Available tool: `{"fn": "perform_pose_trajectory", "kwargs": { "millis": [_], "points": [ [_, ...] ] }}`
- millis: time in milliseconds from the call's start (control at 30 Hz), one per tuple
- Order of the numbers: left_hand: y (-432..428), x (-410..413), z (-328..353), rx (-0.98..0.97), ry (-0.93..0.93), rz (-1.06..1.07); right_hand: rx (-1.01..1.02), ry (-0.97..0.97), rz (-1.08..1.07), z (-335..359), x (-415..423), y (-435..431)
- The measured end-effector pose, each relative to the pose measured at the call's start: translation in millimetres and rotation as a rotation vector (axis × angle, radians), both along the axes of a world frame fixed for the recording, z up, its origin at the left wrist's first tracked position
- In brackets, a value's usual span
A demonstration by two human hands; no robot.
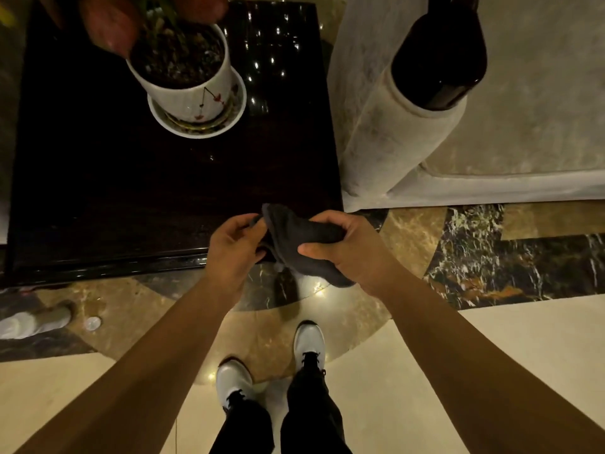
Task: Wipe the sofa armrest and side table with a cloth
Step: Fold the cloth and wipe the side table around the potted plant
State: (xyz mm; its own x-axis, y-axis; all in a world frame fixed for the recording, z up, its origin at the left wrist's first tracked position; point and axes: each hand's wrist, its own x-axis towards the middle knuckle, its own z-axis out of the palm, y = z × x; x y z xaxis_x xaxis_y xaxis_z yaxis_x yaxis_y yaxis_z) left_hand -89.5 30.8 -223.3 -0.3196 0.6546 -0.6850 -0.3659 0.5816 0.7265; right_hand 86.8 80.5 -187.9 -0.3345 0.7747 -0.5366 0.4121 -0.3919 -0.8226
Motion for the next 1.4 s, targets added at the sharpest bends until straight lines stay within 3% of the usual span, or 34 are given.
{"fn": "perform_pose_trajectory", "kwargs": {
  "millis": [100, 233, 333, 467, 533, 600, 700, 800, 867, 933, 1000, 1067, 1167, 1300, 1400],
  "points": [
    [3.0, 12.7, 9.7, 0.027, -0.048, 0.089, 0.082, -0.069, -0.051, 4.7, 2.5, -0.4],
    [11.8, 30.3, 12.3, -0.031, 0.053, -0.06, 0.059, -0.058, -0.101, 7.3, 8.0, 1.4],
    [24.2, 35.2, 12.9, -0.062, -0.058, -0.093, 0.041, -0.073, -0.039, 14.2, 14.4, 8.5],
    [36.9, 27.0, 17.0, 0.026, -0.045, -0.23, -0.136, 0.099, 0.017, 24.2, 27.1, 25.2],
    [37.8, 15.0, 17.0, 0.108, -0.192, -0.305, -0.328, 0.313, 0.017, 27.4, 35.5, 37.0],
    [35.4, 2.4, 16.0, 0.056, -0.416, -0.37, -0.472, 0.498, 0.047, 26.5, 43.0, 49.5],
    [38.2, -6.9, 14.8, -0.032, -0.517, -0.469, -0.535, 0.484, -0.059, 7.5, 45.2, 69.1],
    [58.4, -7.2, 1.7, -0.124, -0.238, -0.317, -0.508, 0.267, -0.211, -24.7, 33.4, 86.3],
    [72.0, -9.8, -14.2, -0.199, 0.156, -0.252, -0.255, -0.109, -0.195, -48.7, 20.5, 93.9],
    [78.5, -14.6, -25.3, -0.231, 0.639, -0.378, 0.119, -0.485, -0.114, -62.8, 8.2, 94.9],
    [74.8, -11.6, -29.3, -0.109, 0.92, -0.489, 0.319, -0.501, -0.046, -69.7, -2.3, 86.5],
    [65.6, 2.9, -30.2, 0.015, 0.954, -0.622, 0.424, -0.527, 0.191, -77.8, -7.2, 68.0],
    [48.7, 26.0, -40.5, 0.014, 0.963, -0.846, 0.491, -0.648, 0.596, -97.4, 1.7, 41.8],
    [40.5, 26.8, -52.6, -0.005, 0.945, -0.722, 0.565, -0.738, 0.736, -113.4, 17.7, 37.5],
    [43.7, 27.4, -49.7, -0.015, 0.94, -0.742, 0.47, -0.782, 0.773, -111.4, 9.7, 44.3]
  ]
}}
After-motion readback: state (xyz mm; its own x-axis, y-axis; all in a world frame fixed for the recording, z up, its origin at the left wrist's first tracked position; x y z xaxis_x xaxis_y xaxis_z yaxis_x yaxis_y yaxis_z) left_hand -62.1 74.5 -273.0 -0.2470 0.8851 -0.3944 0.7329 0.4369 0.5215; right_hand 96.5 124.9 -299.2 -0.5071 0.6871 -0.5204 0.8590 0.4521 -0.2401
